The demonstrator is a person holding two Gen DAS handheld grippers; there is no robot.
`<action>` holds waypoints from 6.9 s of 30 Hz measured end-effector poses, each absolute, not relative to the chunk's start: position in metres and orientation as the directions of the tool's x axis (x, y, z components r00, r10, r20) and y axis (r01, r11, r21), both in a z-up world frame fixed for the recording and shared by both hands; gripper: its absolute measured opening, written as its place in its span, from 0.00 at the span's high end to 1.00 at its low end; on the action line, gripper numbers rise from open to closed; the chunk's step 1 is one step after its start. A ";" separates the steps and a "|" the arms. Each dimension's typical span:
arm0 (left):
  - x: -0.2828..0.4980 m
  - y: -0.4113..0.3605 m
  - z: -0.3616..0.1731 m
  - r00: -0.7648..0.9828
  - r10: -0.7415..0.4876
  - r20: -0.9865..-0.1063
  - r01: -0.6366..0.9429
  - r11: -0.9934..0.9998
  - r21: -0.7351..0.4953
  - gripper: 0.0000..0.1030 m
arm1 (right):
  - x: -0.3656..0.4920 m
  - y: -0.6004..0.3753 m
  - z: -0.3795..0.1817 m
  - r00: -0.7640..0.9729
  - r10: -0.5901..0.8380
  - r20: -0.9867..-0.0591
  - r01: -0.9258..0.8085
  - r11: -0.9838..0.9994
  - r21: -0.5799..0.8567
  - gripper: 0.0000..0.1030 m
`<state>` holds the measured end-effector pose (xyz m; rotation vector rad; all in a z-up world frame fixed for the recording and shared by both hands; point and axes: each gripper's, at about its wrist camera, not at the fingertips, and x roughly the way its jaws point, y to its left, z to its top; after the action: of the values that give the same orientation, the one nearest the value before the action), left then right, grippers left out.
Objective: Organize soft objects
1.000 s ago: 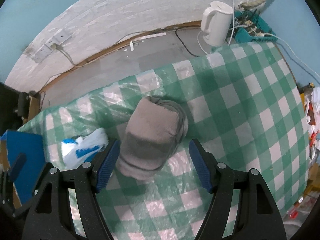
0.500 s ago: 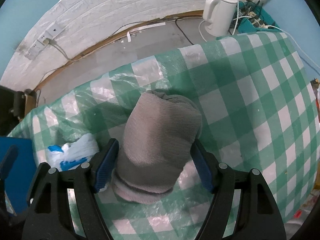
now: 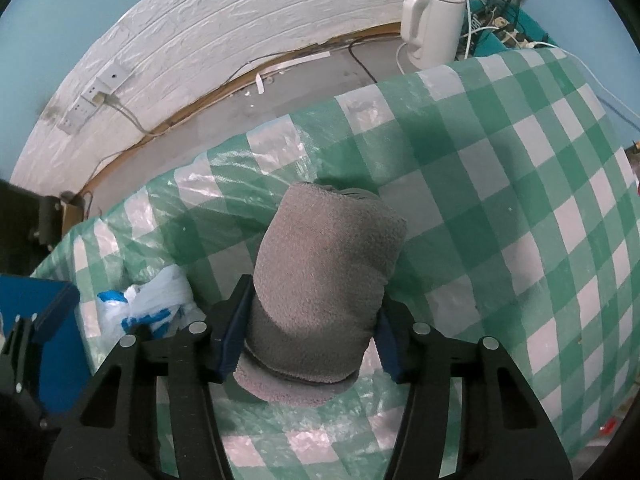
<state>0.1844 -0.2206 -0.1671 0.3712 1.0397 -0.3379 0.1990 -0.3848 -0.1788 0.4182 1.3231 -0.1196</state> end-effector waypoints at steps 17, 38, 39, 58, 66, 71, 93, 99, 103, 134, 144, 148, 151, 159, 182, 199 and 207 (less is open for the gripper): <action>0.182 -0.238 -0.184 0.444 -0.081 -0.892 0.503 0.847 0.173 0.21 | 0.184 -0.388 -0.172 0.259 0.161 -0.952 0.313 0.919 0.240 0.48; 0.166 -0.209 -0.169 0.446 -0.112 -0.888 0.378 0.923 0.074 0.45 | 0.170 -0.359 -0.140 0.300 0.096 -0.949 0.190 0.969 0.158 0.48; 0.164 -0.204 -0.165 0.452 -0.114 -0.885 0.364 0.929 0.066 0.45 | 0.169 -0.358 -0.138 0.304 0.093 -0.948 0.185 0.970 0.155 0.48; 0.130 -0.171 -0.098 0.545 -0.070 -0.836 0.265 0.960 0.092 0.45 | 0.130 -0.326 -0.076 0.410 0.091 -0.907 0.070 0.989 0.131 0.48; 0.114 -0.162 -0.068 0.580 -0.072 -0.812 0.235 0.969 0.082 0.45 | 0.112 -0.315 -0.052 0.449 0.113 -0.886 0.018 0.991 0.136 0.48; 0.102 -0.156 -0.053 0.604 -0.059 -0.795 0.218 0.972 0.094 0.45 | 0.101 -0.308 -0.041 0.466 0.124 -0.876 -0.012 0.991 0.134 0.48; 0.066 -0.092 -0.038 0.620 0.018 -0.784 0.083 0.993 0.088 0.45 | 0.088 -0.261 -0.024 0.486 0.195 -0.852 -0.146 0.979 0.140 0.48; 0.057 -0.072 -0.035 0.627 0.022 -0.779 0.051 0.996 0.069 0.45 | 0.087 -0.244 -0.017 0.492 0.216 -0.843 -0.182 0.973 0.143 0.48; 0.050 -0.057 -0.038 0.625 0.028 -0.780 0.030 0.998 0.060 0.45 | 0.089 -0.232 -0.015 0.489 0.229 -0.842 -0.206 0.968 0.144 0.48; 0.018 0.073 -0.057 0.562 0.161 -0.811 -0.234 0.972 0.031 0.45 | 0.091 -0.086 -0.016 0.402 0.344 -0.849 -0.442 0.884 0.149 0.48; 0.015 0.094 -0.068 0.536 0.177 -0.825 -0.273 0.961 0.028 0.45 | 0.089 -0.056 -0.024 0.367 0.350 -0.862 -0.479 0.865 0.147 0.47; 0.013 0.098 -0.070 0.527 0.189 -0.828 -0.283 0.958 0.039 0.45 | 0.089 -0.048 -0.028 0.353 0.347 -0.869 -0.491 0.859 0.144 0.47; 0.013 0.100 -0.072 0.518 0.199 -0.832 -0.297 0.954 0.044 0.44 | 0.089 -0.042 -0.033 0.347 0.338 -0.875 -0.493 0.859 0.136 0.46; 0.013 0.104 -0.071 0.510 0.226 -0.830 -0.319 0.946 0.061 0.38 | 0.090 -0.038 -0.041 0.339 0.311 -0.888 -0.487 0.865 0.117 0.39; 0.005 0.094 -0.052 0.547 0.224 -0.807 -0.304 0.951 0.058 0.22 | 0.079 -0.071 -0.009 0.428 0.308 -0.850 -0.439 0.892 0.102 0.30; -0.002 0.054 -0.016 0.613 0.202 -0.764 -0.211 0.973 0.088 0.16 | 0.069 -0.115 0.013 0.487 0.298 -0.821 -0.386 0.917 0.104 0.29; 0.000 0.042 -0.005 0.603 0.156 -0.782 -0.193 0.980 0.047 0.15 | 0.067 -0.132 0.015 0.499 0.295 -0.815 -0.362 0.925 0.113 0.29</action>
<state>-0.0004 0.0416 -0.0046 -0.0438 0.9011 0.2022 0.0666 -0.1320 0.0146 -0.0758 0.9698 0.3980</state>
